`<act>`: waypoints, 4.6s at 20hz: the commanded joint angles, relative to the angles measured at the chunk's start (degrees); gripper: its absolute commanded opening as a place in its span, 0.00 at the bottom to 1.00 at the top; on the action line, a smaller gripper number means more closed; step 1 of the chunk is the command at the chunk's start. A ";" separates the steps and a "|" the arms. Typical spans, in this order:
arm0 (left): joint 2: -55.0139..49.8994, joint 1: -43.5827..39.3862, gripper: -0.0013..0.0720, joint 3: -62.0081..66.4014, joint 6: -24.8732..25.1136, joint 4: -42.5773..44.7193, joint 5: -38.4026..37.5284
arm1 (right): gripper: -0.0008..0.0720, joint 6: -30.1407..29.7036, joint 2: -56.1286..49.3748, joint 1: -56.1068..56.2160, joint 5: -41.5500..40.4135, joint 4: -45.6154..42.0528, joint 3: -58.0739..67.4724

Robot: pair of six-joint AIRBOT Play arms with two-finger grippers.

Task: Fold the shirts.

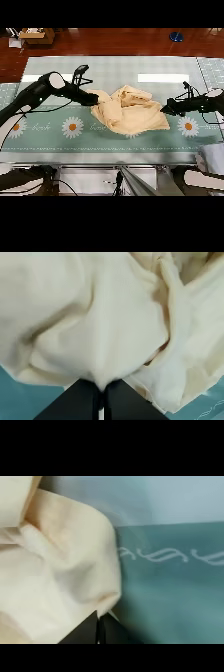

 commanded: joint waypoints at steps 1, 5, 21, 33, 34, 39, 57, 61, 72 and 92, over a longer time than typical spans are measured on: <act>1.66 0.24 0.05 5.38 0.94 0.02 0.02 | 0.06 -5.01 2.19 -0.02 6.49 1.31 5.27; 9.05 3.85 0.05 15.45 2.89 0.02 -1.42 | 0.06 -4.66 12.72 -0.02 6.62 1.44 18.38; 35.06 13.16 0.05 38.51 -2.45 1.11 -20.37 | 0.06 15.91 41.97 0.02 3.50 0.61 42.34; 39.85 13.11 0.05 13.68 -14.58 -5.09 -40.52 | 0.06 19.06 40.96 0.83 40.94 -18.80 36.26; 39.80 13.03 0.05 6.88 -13.70 -5.35 -37.33 | 0.06 18.56 38.77 0.87 40.44 -18.38 34.03; 34.23 11.41 0.05 -16.02 -8.15 -11.52 -7.63 | 0.06 16.79 22.14 0.87 29.97 -14.53 25.53; 3.74 24.92 0.77 -7.30 15.28 -24.30 0.55 | 0.06 7.82 -2.19 0.83 11.43 -4.13 25.55; 3.58 38.05 0.76 -4.94 9.09 -15.43 -6.54 | 0.06 7.80 -2.19 0.83 11.45 -7.43 25.55; -7.17 32.81 0.76 -9.51 8.74 -22.88 2.99 | 0.06 7.82 -2.19 0.83 11.23 -7.89 25.55; 3.02 41.16 0.05 16.76 12.02 -29.97 -8.35 | 0.06 7.80 6.99 0.81 10.14 -6.97 26.08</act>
